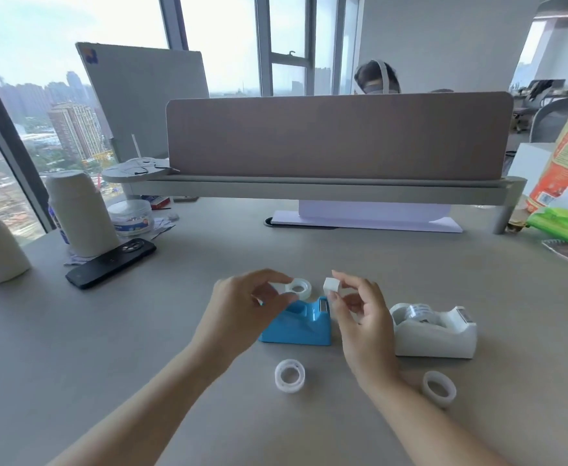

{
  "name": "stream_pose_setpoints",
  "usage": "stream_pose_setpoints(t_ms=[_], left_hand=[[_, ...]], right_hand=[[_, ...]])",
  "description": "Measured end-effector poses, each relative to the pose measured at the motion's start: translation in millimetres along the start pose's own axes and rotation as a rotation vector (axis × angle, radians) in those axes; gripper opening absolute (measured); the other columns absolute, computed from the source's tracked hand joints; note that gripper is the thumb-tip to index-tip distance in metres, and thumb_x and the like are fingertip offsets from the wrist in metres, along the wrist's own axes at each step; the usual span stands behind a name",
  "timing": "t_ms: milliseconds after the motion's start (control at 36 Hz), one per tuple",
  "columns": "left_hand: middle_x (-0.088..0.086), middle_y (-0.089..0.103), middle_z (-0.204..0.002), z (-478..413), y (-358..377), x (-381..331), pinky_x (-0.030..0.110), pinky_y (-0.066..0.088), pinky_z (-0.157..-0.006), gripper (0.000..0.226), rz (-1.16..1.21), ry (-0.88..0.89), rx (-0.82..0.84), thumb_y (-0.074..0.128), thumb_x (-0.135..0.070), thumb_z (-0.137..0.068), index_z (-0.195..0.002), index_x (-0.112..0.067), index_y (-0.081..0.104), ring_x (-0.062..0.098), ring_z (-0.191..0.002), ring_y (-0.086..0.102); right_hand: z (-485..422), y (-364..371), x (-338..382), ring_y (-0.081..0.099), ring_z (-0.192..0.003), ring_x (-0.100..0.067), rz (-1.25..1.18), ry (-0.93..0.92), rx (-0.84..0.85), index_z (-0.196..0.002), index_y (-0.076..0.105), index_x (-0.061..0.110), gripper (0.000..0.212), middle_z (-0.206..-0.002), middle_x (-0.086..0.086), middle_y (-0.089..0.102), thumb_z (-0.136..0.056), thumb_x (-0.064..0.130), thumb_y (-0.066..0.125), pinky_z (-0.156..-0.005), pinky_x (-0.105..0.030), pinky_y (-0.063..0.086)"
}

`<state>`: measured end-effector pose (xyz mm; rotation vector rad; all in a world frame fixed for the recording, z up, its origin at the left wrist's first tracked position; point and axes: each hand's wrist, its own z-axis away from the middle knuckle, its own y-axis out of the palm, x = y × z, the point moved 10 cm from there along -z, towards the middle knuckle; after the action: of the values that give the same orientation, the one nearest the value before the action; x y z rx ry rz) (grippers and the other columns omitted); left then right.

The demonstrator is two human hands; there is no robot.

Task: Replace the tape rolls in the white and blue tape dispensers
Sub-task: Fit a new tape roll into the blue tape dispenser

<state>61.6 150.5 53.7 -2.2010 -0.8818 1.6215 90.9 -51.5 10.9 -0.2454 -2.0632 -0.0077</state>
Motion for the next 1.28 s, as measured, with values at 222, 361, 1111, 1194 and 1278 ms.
stream_pose_setpoints(t_ms=[222,361,1111,1194,1278], left_hand=[[-0.009,0.069,-0.120,-76,57,17,0.022,0.056,-0.075,0.038,-0.236,-0.107,0.349,0.079,-0.028,-0.082,-0.119,-0.027,0.068,0.012,-0.099,0.065],[-0.003,0.055,-0.144,-94,88,30,0.026,0.050,-0.089,0.063,-0.397,-0.178,0.512,0.081,-0.026,-0.080,-0.138,-0.024,0.055,0.023,-0.123,0.057],[-0.014,0.067,-0.111,-82,31,7,0.020,0.050,-0.074,0.043,-0.245,-0.096,0.338,0.084,-0.036,-0.074,-0.114,-0.029,0.070,0.013,-0.094,0.066],[-0.019,0.068,-0.111,-63,16,-3,0.017,0.052,-0.067,0.038,-0.138,-0.053,0.322,0.083,-0.034,-0.075,-0.111,-0.034,0.070,0.007,-0.086,0.070],[-0.015,0.071,-0.111,-43,10,-3,0.031,0.062,-0.077,0.035,0.012,-0.021,0.317,0.083,-0.029,-0.076,-0.109,-0.035,0.071,0.012,-0.082,0.073]], right_hand=[[-3,-6,-8,0.062,-0.089,-0.011,0.066,-0.009,-0.055,-0.116,0.066,0.028,0.023,-0.101,0.006,0.062,-0.094,0.024,0.062,-0.078,-0.014,0.049],[-4,-7,-13,0.062,-0.090,-0.009,0.101,-0.006,-0.069,-0.117,0.066,0.028,0.023,-0.100,0.009,0.061,-0.095,0.023,0.062,-0.079,-0.017,0.049],[-3,-10,-1,0.064,-0.094,-0.011,0.022,-0.021,-0.076,-0.115,0.067,0.032,0.027,-0.100,0.015,0.060,-0.090,0.035,0.058,-0.083,-0.016,0.049],[1,-5,8,0.063,-0.094,-0.011,0.007,-0.042,-0.052,-0.116,0.066,0.031,0.027,-0.100,0.012,0.061,-0.090,0.033,0.059,-0.085,-0.012,0.047],[5,1,14,0.063,-0.095,-0.011,-0.013,-0.036,-0.020,-0.115,0.066,0.035,0.025,-0.101,0.008,0.062,-0.092,0.025,0.062,-0.084,-0.010,0.046]])
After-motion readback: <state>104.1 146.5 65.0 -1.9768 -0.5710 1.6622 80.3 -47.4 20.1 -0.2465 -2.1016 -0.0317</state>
